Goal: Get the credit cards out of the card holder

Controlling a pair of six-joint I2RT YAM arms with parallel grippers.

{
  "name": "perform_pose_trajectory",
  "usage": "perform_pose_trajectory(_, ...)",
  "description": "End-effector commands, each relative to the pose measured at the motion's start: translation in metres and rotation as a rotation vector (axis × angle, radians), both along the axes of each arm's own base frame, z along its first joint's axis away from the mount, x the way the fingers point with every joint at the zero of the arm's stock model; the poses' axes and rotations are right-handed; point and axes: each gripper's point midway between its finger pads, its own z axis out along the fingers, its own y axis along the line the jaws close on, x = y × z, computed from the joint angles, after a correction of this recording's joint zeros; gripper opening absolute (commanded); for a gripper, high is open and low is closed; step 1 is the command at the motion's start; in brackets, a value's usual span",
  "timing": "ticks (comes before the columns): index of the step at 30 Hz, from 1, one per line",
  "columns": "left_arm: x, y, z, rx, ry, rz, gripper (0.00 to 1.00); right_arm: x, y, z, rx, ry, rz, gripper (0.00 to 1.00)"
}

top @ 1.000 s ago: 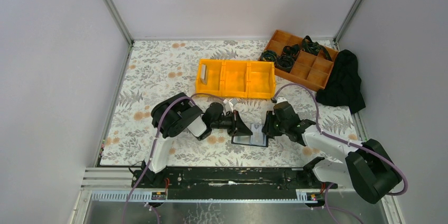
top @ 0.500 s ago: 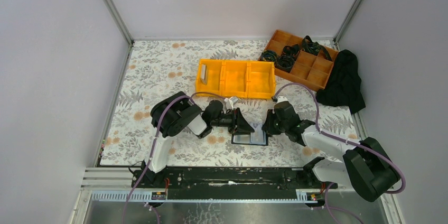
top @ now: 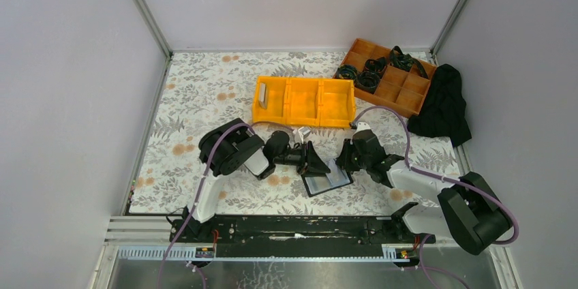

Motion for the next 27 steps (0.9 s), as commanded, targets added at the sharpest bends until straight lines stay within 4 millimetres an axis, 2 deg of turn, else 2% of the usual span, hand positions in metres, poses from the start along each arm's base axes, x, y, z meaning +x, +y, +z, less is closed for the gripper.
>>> perform_pose_trajectory(1, 0.014, -0.014, -0.003, 0.011, -0.084, 0.043, 0.42, -0.041, 0.006, -0.02, 0.025, 0.157, 0.08, 0.17)
perform_pose_trajectory(4, 0.019, -0.009, -0.015, 0.074, -0.079, 0.076, 0.41, -0.042, 0.003, -0.016, 0.019, 0.149, 0.074, 0.17)
perform_pose_trajectory(10, 0.031, 0.004, -0.011, 0.099, -0.098, 0.145, 0.4, -0.043, -0.005, -0.012, -0.006, 0.13, 0.053, 0.16)
perform_pose_trajectory(16, 0.038, 0.011, -0.009, 0.111, -0.104, 0.194, 0.4, -0.043, -0.006, -0.01, -0.001, 0.126, 0.051, 0.16)
perform_pose_trajectory(23, 0.044, 0.003, 0.002, 0.056, -0.102, 0.198, 0.41, -0.044, -0.005, -0.009, 0.008, 0.126, 0.051, 0.16)
perform_pose_trajectory(27, 0.048, -0.01, 0.011, 0.014, -0.092, 0.182, 0.41, -0.045, -0.004, -0.012, 0.021, 0.132, 0.045, 0.15)
